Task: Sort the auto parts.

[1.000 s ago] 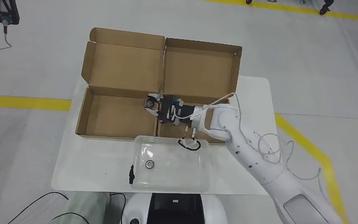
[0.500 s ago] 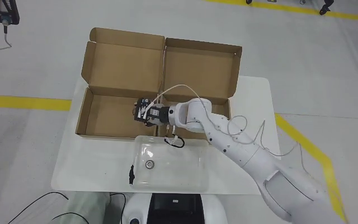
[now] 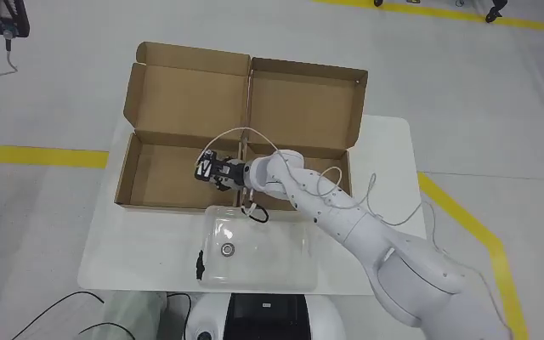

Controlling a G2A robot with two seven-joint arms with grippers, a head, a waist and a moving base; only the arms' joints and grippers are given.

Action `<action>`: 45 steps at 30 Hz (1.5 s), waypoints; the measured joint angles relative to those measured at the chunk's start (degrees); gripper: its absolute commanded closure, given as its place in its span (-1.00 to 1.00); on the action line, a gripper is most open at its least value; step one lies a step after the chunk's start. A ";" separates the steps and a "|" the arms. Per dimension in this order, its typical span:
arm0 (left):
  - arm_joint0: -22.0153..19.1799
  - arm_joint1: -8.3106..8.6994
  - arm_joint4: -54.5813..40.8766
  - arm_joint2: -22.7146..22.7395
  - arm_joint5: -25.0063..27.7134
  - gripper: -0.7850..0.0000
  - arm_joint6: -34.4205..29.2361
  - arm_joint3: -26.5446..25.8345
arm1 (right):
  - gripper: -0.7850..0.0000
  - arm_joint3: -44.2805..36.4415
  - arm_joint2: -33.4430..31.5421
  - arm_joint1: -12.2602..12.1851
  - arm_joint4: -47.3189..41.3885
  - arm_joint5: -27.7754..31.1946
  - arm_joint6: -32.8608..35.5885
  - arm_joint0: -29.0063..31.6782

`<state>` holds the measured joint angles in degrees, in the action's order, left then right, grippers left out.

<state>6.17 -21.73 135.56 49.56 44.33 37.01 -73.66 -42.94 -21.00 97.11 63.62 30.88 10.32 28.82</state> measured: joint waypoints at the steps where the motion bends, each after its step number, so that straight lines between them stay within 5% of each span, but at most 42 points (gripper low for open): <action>1: 0.00 0.00 0.00 0.00 0.00 -1.00 0.00 0.00 | 1.00 0.82 0.18 0.47 0.02 0.00 0.09 -0.17; 15: 0.00 0.00 0.00 0.00 0.00 -1.00 0.00 0.00 | 0.08 10.73 0.95 5.91 0.75 0.30 -0.06 -2.36; 26: 0.00 0.00 0.00 0.00 0.00 -1.00 0.00 0.00 | -0.04 8.80 -0.62 6.64 3.24 2.10 -3.83 -4.32; 37: 0.00 0.00 0.00 0.00 0.00 -1.00 0.00 0.00 | -0.23 -5.58 -5.66 1.62 6.60 8.30 -5.40 0.09; 45: 0.00 0.00 0.00 0.00 0.00 -1.00 0.00 0.00 | -0.35 -25.14 -15.19 -5.74 8.64 8.77 3.81 12.89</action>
<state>6.17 -21.73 135.56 49.56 44.33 37.01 -73.66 -68.08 -36.19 91.36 72.26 39.65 14.13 41.71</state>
